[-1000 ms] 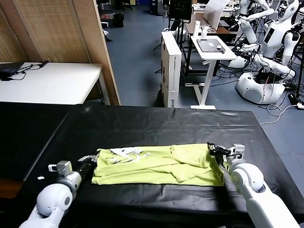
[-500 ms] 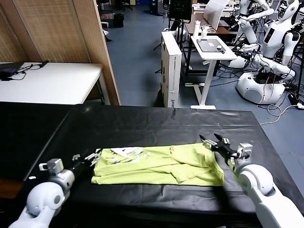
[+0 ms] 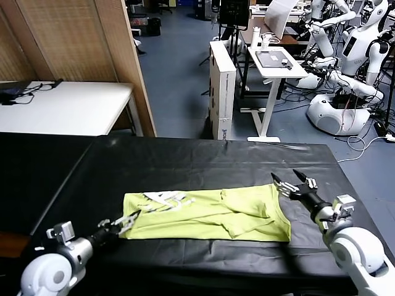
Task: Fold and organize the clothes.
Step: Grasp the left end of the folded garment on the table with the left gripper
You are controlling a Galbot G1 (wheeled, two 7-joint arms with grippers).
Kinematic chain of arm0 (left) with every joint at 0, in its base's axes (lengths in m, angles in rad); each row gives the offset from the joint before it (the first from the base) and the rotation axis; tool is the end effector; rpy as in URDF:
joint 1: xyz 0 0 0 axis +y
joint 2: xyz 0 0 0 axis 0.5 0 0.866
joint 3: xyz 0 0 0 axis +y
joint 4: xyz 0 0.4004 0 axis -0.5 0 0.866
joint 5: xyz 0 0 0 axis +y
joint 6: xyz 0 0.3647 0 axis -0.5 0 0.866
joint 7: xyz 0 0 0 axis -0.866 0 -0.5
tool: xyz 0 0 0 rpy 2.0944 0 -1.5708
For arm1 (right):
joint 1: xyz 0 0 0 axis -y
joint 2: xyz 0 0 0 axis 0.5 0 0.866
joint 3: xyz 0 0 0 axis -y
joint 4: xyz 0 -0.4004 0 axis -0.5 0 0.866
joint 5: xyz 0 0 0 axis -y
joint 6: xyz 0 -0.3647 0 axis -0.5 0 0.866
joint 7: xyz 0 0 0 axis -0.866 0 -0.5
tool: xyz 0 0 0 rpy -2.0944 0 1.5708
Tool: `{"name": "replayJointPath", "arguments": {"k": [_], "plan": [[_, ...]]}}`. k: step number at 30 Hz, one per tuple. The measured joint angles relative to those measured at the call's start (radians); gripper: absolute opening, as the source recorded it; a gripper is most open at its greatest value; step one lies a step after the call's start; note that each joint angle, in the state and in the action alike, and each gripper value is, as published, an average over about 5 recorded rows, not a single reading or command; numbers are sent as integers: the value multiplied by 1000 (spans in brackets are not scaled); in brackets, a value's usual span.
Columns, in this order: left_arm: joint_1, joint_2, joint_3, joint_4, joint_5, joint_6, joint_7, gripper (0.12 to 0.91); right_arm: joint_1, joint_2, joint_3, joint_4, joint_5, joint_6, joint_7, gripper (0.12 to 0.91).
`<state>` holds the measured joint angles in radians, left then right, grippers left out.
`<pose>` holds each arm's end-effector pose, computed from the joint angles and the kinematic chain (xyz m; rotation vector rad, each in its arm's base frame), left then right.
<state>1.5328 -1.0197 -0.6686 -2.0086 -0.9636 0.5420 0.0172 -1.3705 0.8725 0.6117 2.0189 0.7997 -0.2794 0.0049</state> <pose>0.2030 0.1694 -0.3156 -0.2952 -2.4903 0.4902 0.2574 -0.1780 -0.2624 0.3428 -2.9068 -0.1236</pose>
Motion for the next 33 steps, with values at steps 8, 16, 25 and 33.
{"name": "replayJointPath", "arguments": {"k": [8, 16, 25, 33], "plan": [[-9, -18, 23, 7, 56, -13, 18, 907, 7, 2, -7, 2, 0, -3, 0, 907], [-15, -30, 36, 10, 71, -19, 21, 892, 10, 3, -9, 2, -1, -4, 0, 907], [-24, -36, 44, 30, 84, -23, 22, 579, 23, 6, -22, 2, -5, -5, 0, 907], [-20, -43, 57, 40, 105, -26, 27, 218, 38, 12, -34, 0, -9, -6, -1, 907]]}}
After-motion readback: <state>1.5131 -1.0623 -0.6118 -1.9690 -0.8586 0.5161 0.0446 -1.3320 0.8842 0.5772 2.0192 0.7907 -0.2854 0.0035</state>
